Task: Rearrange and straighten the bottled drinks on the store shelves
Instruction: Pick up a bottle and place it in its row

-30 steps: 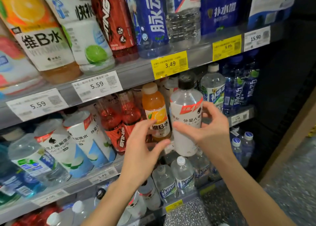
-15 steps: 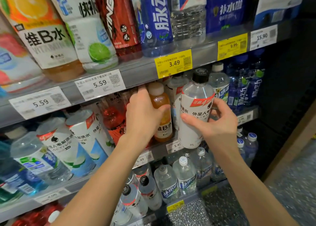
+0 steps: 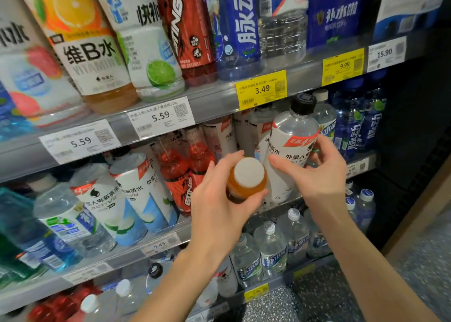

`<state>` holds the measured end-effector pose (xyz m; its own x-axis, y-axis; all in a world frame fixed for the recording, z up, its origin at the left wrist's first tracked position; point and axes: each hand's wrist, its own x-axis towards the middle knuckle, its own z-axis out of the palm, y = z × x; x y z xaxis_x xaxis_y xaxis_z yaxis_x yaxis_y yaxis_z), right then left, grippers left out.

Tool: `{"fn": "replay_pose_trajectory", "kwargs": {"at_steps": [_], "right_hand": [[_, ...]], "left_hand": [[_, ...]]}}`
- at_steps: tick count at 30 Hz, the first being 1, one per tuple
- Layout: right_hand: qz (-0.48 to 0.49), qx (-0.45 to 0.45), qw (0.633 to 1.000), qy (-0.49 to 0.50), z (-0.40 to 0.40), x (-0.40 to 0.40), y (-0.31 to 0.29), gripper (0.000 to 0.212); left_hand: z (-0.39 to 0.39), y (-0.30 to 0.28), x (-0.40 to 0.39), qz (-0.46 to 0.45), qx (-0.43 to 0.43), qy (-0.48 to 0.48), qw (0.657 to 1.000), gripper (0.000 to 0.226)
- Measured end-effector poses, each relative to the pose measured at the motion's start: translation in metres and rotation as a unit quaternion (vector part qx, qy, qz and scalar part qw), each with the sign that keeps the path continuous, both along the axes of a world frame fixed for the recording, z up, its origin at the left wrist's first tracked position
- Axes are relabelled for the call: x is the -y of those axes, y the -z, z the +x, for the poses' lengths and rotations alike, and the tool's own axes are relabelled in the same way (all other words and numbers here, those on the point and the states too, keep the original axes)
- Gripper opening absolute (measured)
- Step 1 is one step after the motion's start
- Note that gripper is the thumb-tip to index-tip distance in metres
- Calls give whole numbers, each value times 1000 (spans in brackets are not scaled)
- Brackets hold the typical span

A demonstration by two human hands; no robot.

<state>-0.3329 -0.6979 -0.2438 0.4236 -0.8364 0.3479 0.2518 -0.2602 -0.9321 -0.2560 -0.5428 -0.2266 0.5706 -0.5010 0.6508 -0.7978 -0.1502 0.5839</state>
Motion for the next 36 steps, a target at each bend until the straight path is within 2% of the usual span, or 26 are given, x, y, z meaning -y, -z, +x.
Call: {"fn": "replay_pose_trajectory", "kwargs": {"at_steps": [5, 14, 24, 29, 32, 36], "right_hand": [[-21, 5, 1000, -4, 5, -4, -2, 56], [-74, -15, 997, -24, 42, -21, 9, 63], [-42, -71, 996, 16, 78, -32, 22, 53], [-25, -82, 994, 64, 85, -34, 22, 68], [-70, -123, 985, 98, 89, -38, 22, 68], [-130, -180, 965, 140, 99, -39, 31, 81]], "left_hand": [[-4, -11, -31, -70, -9, 22, 997, 54], [20, 10, -74, -56, -129, -19, 990, 60], [41, 9, -97, -62, -185, -35, 980, 57], [46, 3, -101, -73, -187, -33, 979, 57], [49, 3, -104, -76, -191, -40, 978, 56], [52, 1, -108, -79, -202, -44, 975, 56]]}}
